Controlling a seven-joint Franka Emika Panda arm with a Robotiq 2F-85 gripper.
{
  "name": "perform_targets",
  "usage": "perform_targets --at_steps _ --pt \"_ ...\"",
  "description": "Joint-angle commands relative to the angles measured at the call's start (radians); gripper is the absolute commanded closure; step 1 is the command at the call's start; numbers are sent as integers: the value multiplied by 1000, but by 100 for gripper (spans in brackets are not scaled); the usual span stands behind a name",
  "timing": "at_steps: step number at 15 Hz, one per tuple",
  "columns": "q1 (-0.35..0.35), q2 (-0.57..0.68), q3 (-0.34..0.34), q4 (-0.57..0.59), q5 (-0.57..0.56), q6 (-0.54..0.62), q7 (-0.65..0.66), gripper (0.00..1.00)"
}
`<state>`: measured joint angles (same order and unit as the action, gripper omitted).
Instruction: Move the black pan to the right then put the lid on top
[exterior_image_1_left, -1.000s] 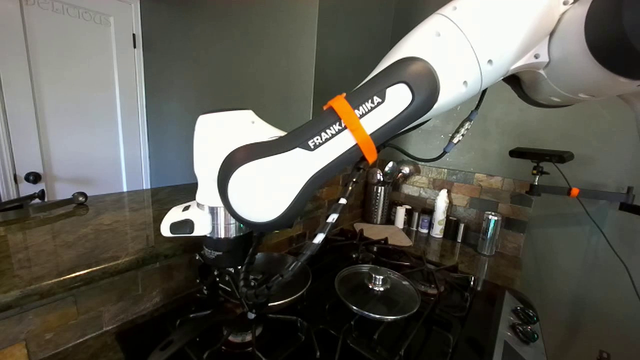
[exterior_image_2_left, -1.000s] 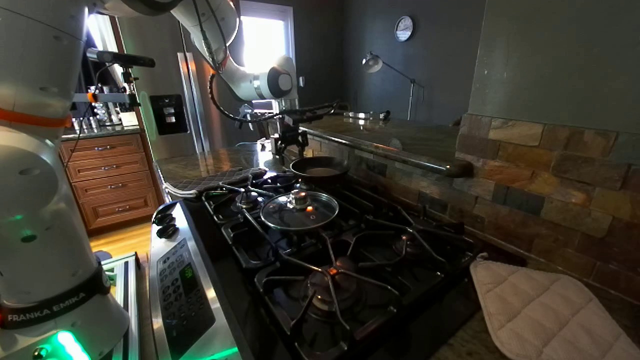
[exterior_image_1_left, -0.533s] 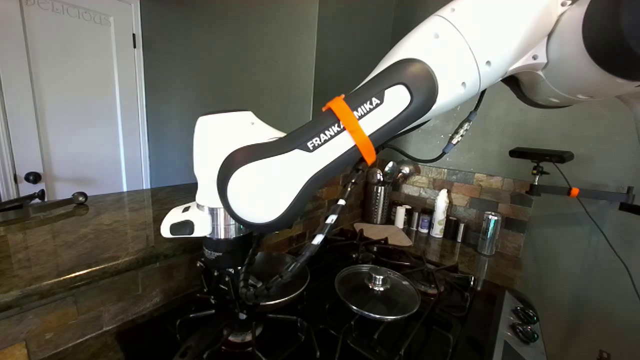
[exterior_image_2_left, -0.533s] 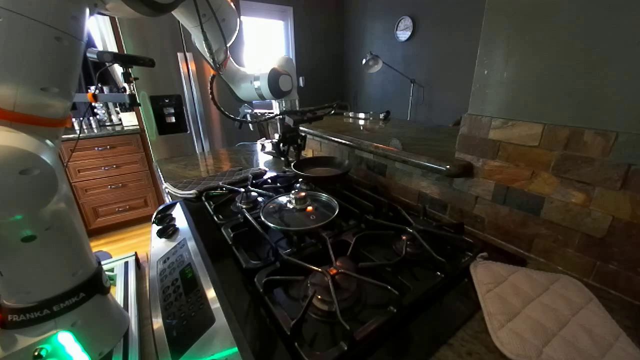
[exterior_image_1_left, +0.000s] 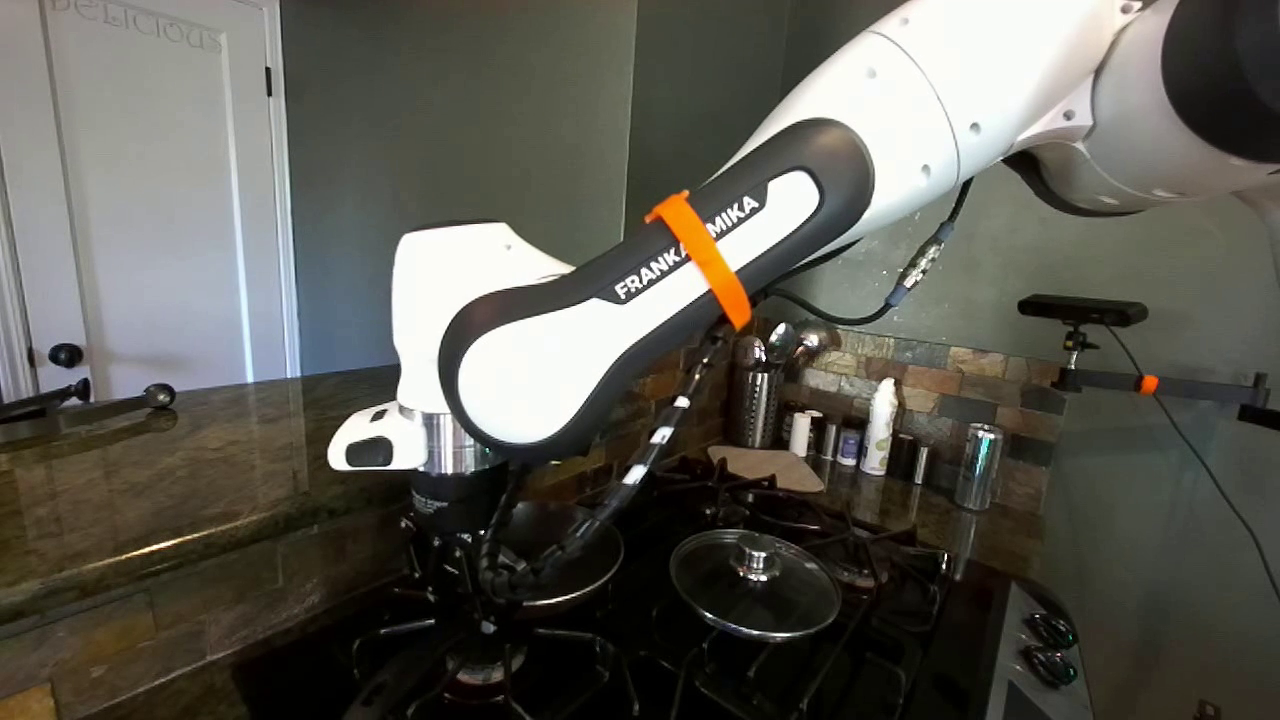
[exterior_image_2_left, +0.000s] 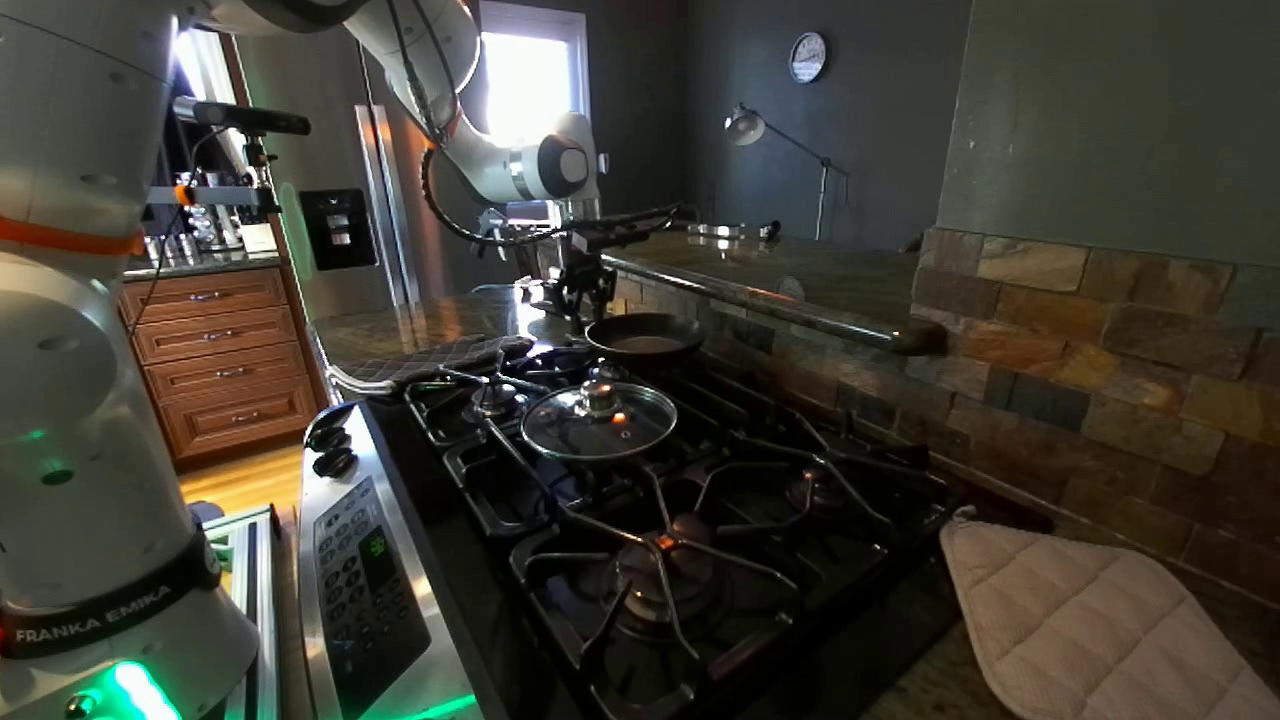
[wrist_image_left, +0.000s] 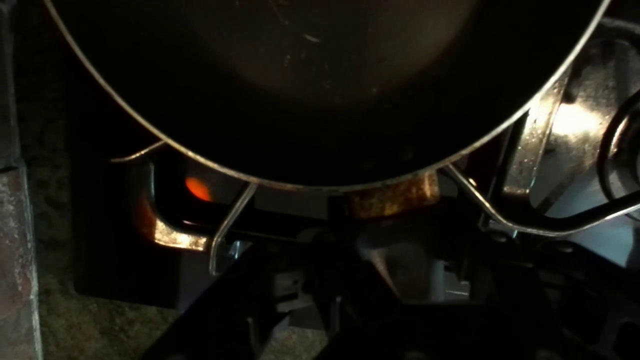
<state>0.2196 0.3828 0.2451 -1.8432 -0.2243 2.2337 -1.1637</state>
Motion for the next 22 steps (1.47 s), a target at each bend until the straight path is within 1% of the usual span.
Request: perform_targets --at_steps 1,11,12,15,16,22 --pt "-3 -49 -18 -51 -23 17 67 77" --pt "-21 -113 -36 -129 -30 45 149 77" --pt "-28 -76 -26 -81 -3 13 112 52" --pt "-29 -81 -26 -91 -3 17 123 52" --pt "-29 -82 -26 -93 -3 17 123 77" --pt "-29 -87 -44 -97 -44 -18 126 77"
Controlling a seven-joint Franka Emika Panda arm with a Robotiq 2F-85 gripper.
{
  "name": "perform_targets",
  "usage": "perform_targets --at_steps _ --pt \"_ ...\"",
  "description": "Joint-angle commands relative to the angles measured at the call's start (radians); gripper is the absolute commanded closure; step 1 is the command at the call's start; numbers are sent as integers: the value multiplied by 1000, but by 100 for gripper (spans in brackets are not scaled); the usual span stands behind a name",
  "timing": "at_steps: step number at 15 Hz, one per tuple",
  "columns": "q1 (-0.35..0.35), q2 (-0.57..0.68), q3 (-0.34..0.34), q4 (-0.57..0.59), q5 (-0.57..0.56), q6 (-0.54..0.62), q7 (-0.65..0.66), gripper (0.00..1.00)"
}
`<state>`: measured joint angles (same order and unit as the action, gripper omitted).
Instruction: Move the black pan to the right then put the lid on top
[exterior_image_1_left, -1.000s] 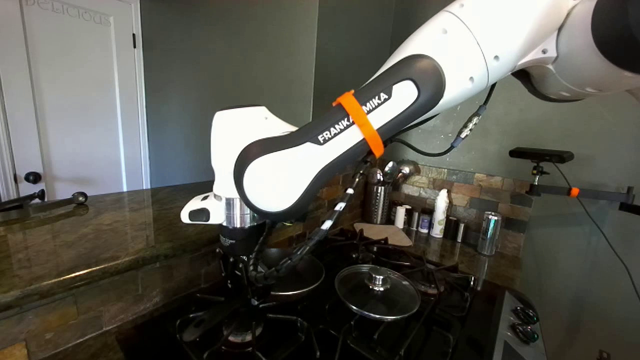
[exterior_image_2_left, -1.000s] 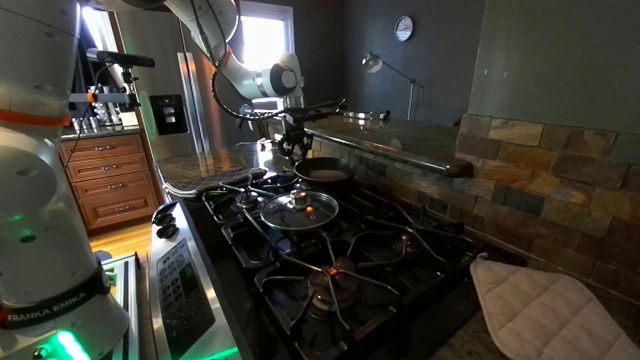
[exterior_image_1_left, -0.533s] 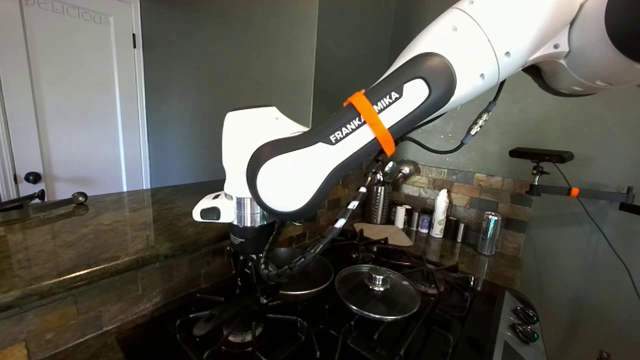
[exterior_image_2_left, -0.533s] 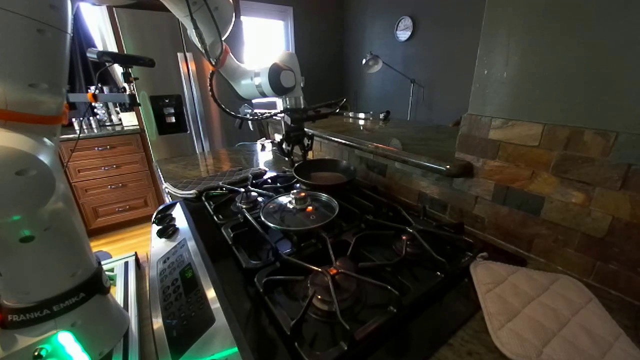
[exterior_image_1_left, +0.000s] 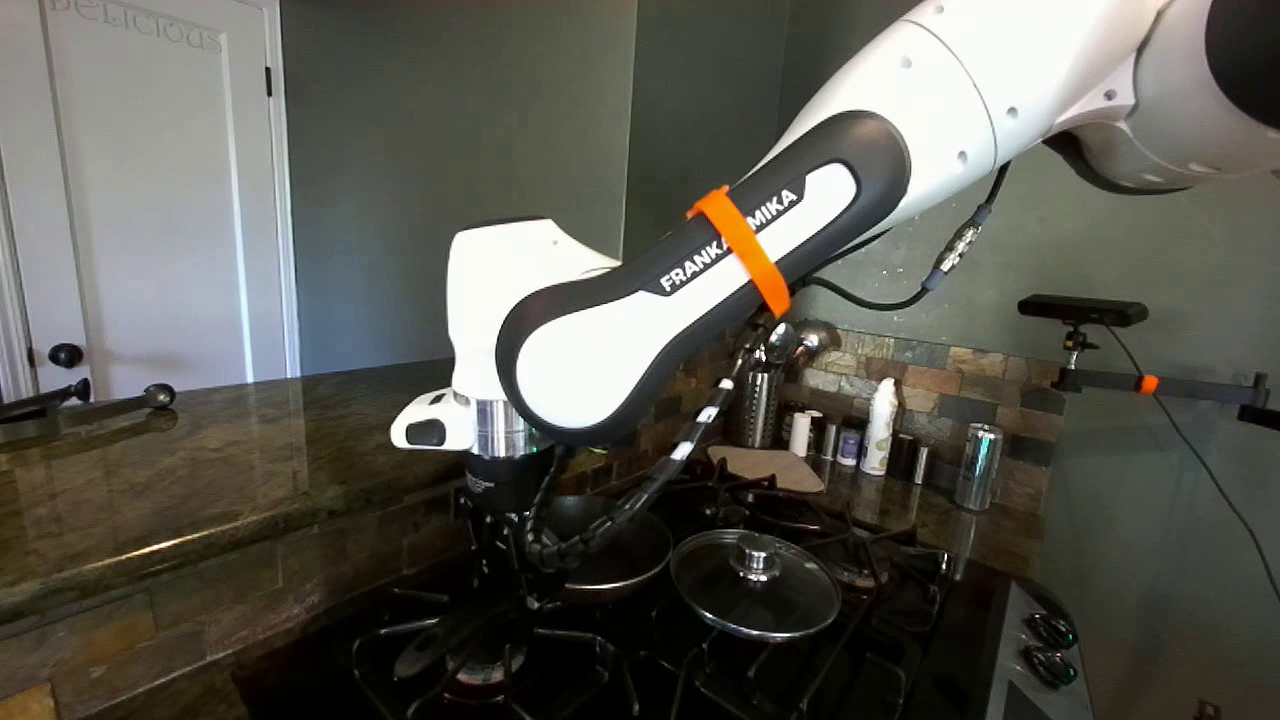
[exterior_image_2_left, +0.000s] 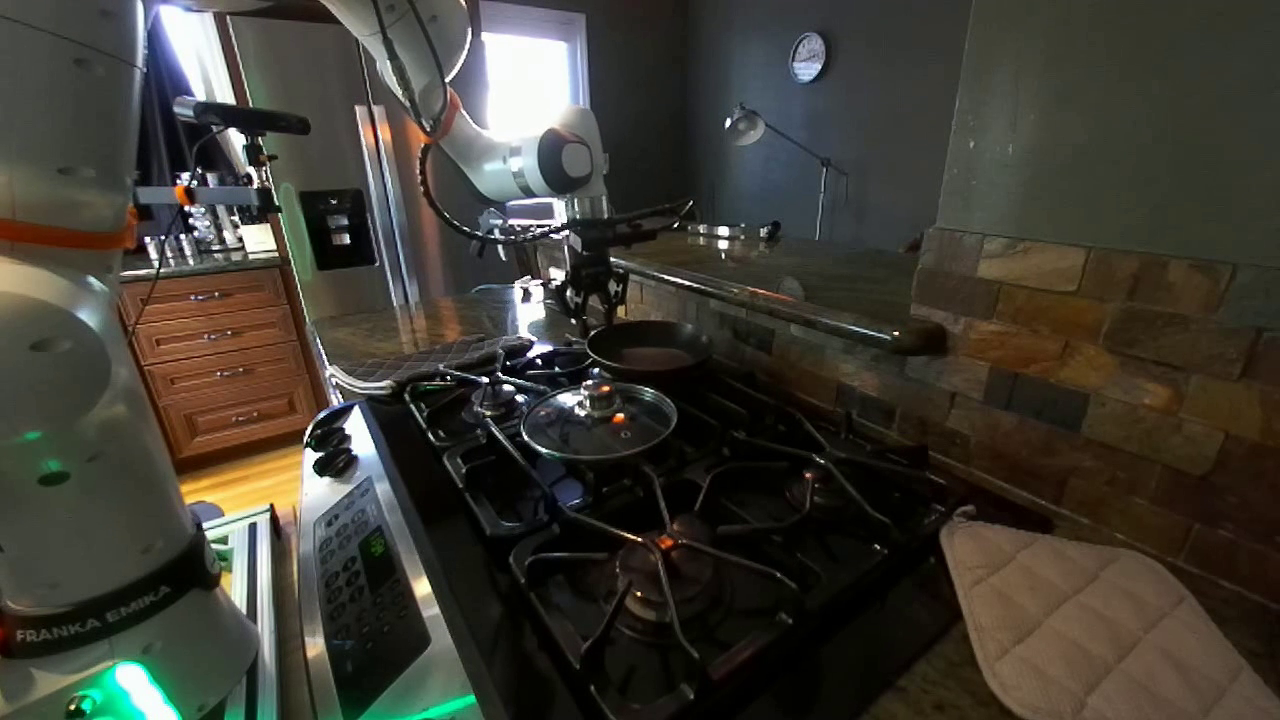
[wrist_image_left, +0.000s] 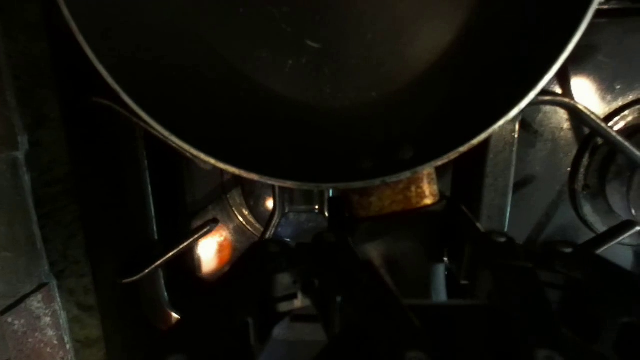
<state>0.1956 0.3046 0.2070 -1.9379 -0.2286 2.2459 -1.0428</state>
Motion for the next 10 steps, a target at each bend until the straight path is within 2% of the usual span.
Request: perform_targets --at_steps 1,10 --pt "-8 -8 -9 -1 -43 -34 6 77" --pt "-34 -24 -37 -31 -99 -16 -2 77"
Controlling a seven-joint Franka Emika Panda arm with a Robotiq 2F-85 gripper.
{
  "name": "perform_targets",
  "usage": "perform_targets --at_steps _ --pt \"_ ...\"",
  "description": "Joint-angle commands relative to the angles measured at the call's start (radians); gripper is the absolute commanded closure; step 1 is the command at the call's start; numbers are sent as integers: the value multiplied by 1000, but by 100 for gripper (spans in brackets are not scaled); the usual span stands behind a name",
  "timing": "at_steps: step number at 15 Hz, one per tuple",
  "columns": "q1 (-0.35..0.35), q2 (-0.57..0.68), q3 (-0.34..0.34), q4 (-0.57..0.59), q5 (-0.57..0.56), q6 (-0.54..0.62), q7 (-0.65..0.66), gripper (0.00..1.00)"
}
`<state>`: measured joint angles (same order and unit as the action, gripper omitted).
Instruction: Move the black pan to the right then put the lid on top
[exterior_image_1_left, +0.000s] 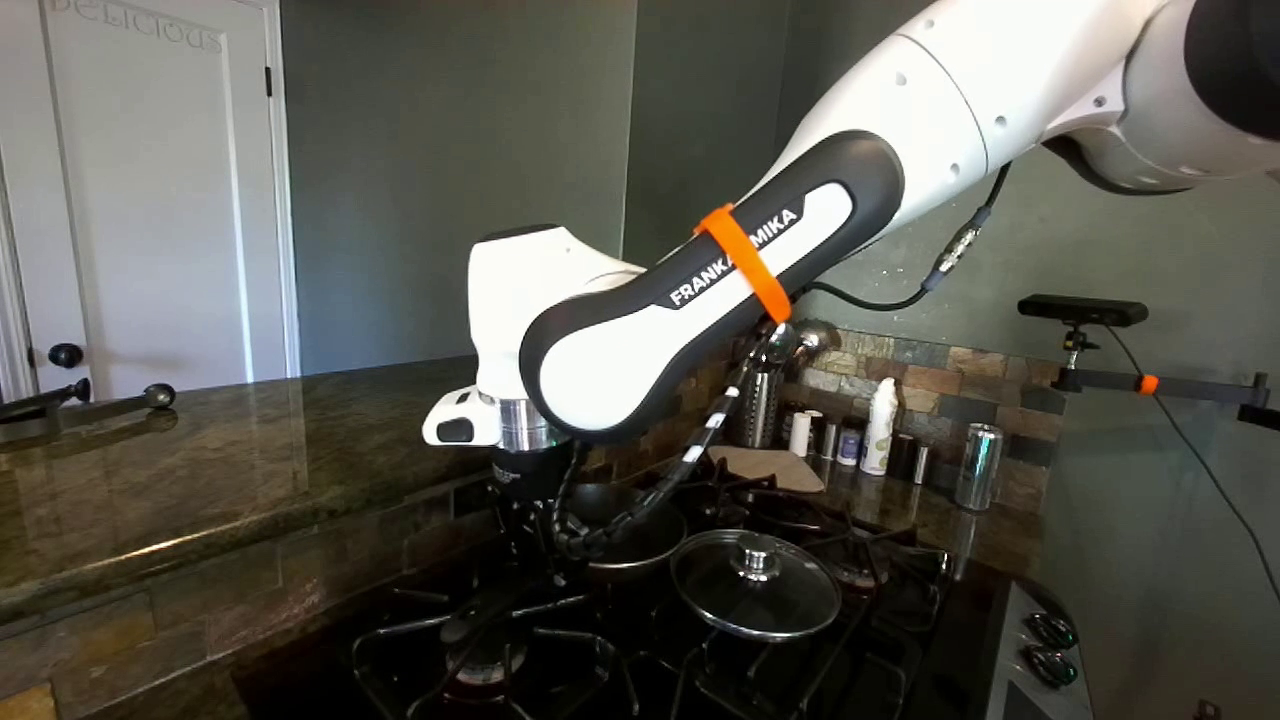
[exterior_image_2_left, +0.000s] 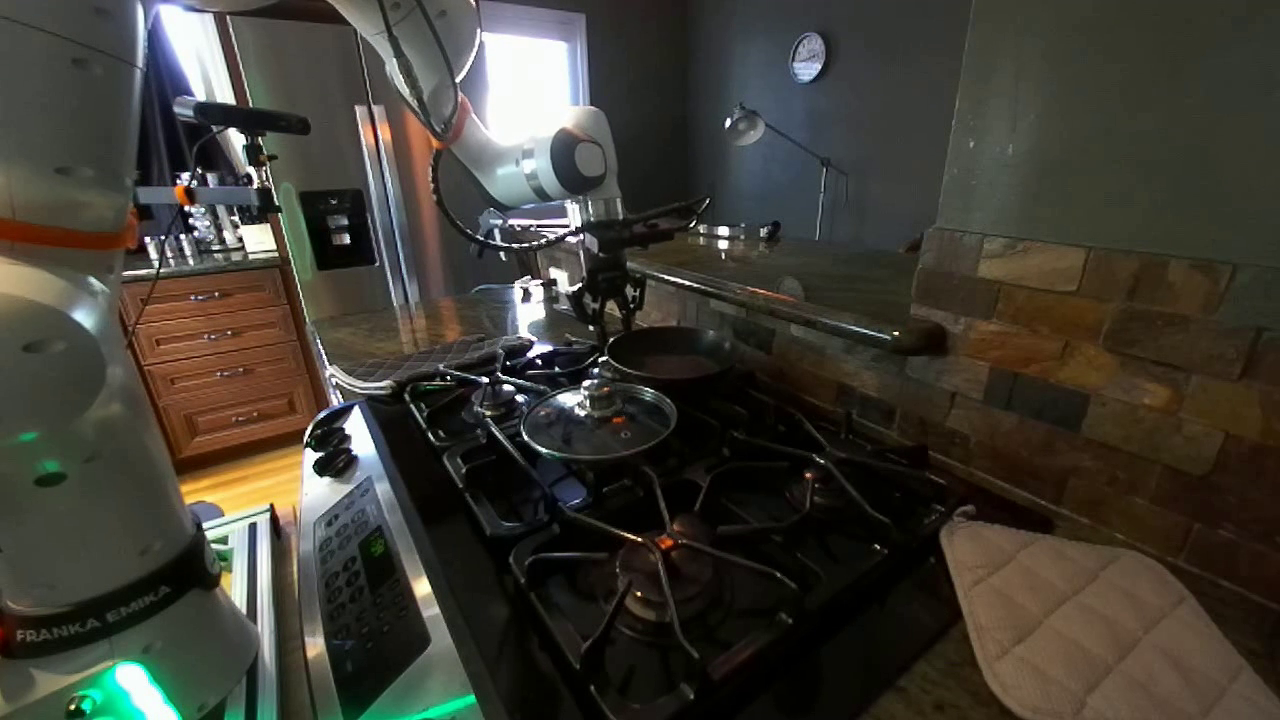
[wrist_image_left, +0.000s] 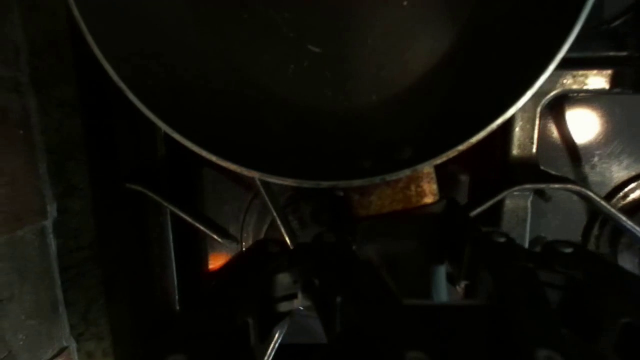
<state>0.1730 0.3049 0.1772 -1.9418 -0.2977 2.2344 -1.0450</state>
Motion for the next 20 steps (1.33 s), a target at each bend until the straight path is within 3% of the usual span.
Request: perform_targets --at_steps 1,9,10,15,16,20 --pt "-18 -29 -10 -33 -30 -3 1 77" --pt "-47 -88 -45 -87 -58 -7 31 77" --pt "-51 -45 -35 -42 -27 -3 4 52" --pt "-54 -57 -39 -53 -30 -3 4 52" --pt "-54 -57 -39 -53 -30 -3 4 77" --pt "-48 -50 -53 -49 -84 -48 10 77"
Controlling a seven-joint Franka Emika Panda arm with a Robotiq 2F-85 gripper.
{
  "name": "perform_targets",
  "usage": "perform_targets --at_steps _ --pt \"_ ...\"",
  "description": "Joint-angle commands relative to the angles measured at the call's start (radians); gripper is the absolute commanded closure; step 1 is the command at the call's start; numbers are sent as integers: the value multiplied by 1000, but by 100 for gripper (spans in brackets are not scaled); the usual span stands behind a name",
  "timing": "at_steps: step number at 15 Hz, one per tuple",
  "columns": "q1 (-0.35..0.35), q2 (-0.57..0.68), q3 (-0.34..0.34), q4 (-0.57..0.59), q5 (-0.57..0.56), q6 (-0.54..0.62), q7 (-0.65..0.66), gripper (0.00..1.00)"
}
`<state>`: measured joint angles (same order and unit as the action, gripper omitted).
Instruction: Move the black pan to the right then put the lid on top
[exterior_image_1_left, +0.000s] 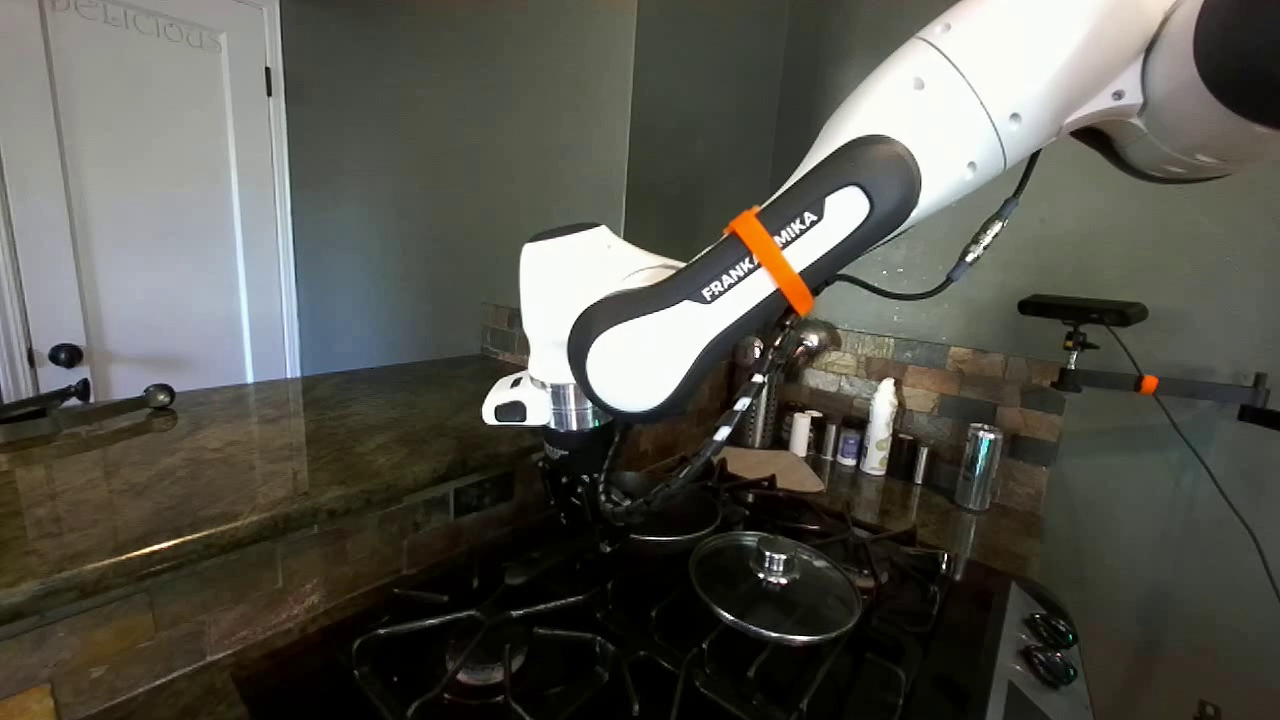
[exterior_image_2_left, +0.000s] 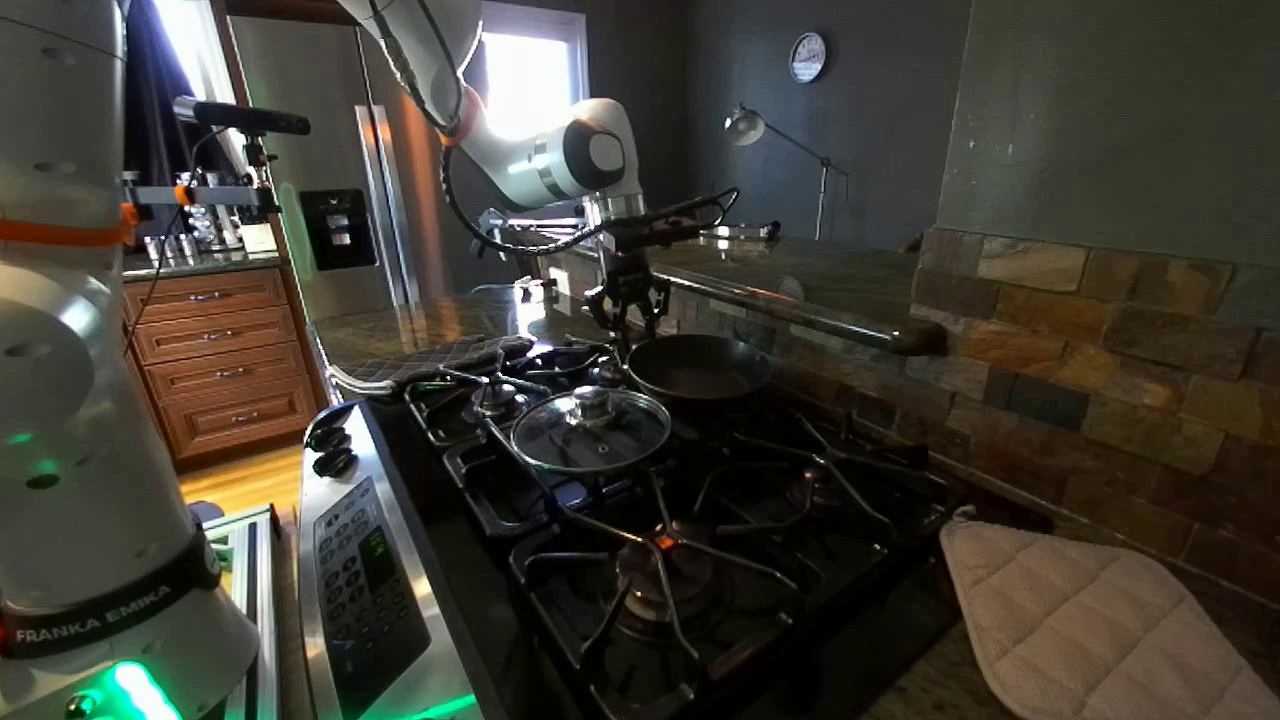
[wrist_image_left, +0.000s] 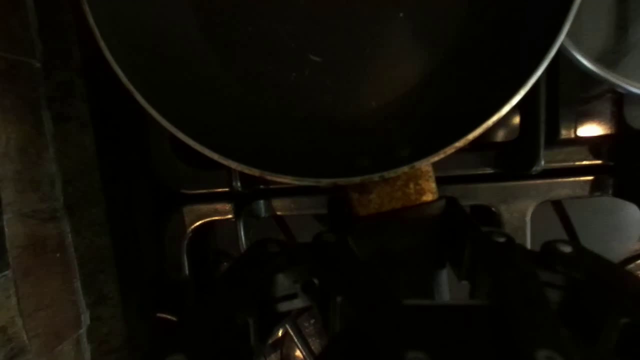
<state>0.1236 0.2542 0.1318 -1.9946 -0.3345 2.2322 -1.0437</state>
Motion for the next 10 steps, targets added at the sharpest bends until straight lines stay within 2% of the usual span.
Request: perform_targets --at_steps 1,10 --pt "1 1 -11 4 -61 -54 9 77" --pt "-26 -7 -34 0 -91 -55 -3 77"
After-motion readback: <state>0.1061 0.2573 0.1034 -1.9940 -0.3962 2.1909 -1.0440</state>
